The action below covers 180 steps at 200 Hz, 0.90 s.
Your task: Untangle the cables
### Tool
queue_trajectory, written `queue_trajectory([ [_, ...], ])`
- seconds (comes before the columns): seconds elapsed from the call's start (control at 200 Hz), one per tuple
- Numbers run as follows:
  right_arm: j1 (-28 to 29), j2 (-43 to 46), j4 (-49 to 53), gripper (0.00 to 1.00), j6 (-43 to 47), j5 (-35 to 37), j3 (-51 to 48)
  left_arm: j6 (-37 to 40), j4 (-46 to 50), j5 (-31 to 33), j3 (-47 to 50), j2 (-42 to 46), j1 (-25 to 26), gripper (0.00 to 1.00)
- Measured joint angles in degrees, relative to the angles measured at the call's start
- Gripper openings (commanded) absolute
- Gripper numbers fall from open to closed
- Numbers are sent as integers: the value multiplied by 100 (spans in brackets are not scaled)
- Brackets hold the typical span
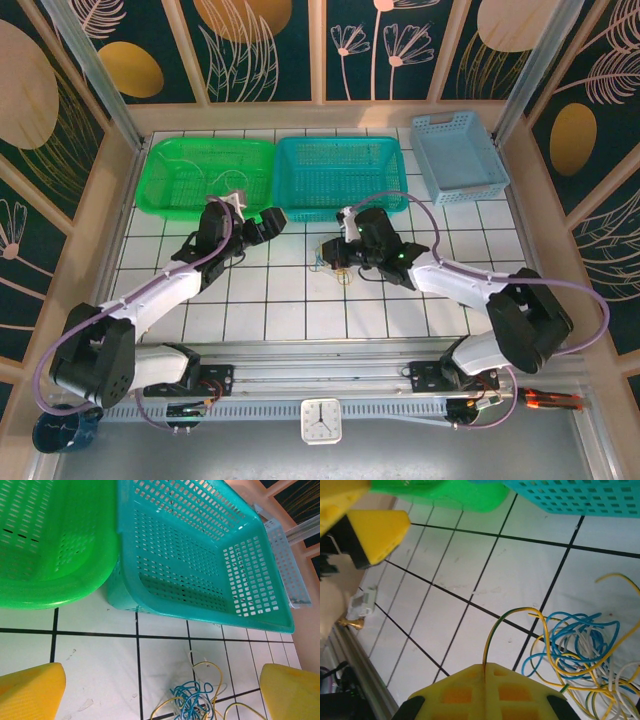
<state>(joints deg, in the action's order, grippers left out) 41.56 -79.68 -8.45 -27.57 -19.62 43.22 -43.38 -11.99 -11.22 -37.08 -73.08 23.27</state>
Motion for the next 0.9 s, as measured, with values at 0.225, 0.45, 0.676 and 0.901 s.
queue_trajectory([
  [0.225, -146, 177, -210, 0, -122, -195, 0, -52, -234, -229, 2, -61, 0, 99],
  [0.45, -153, 177, -238, 0, -153, -306, 0, -302, -673, -450, 4, -323, 127, 94],
  [0.676, -197, 177, -293, 0, -197, -376, 0, -623, -1097, -553, 61, -629, 400, 93],
  [0.901, -214, 177, -299, 0, -264, -450, 0, -1287, -1707, -619, 343, -730, 588, 87],
])
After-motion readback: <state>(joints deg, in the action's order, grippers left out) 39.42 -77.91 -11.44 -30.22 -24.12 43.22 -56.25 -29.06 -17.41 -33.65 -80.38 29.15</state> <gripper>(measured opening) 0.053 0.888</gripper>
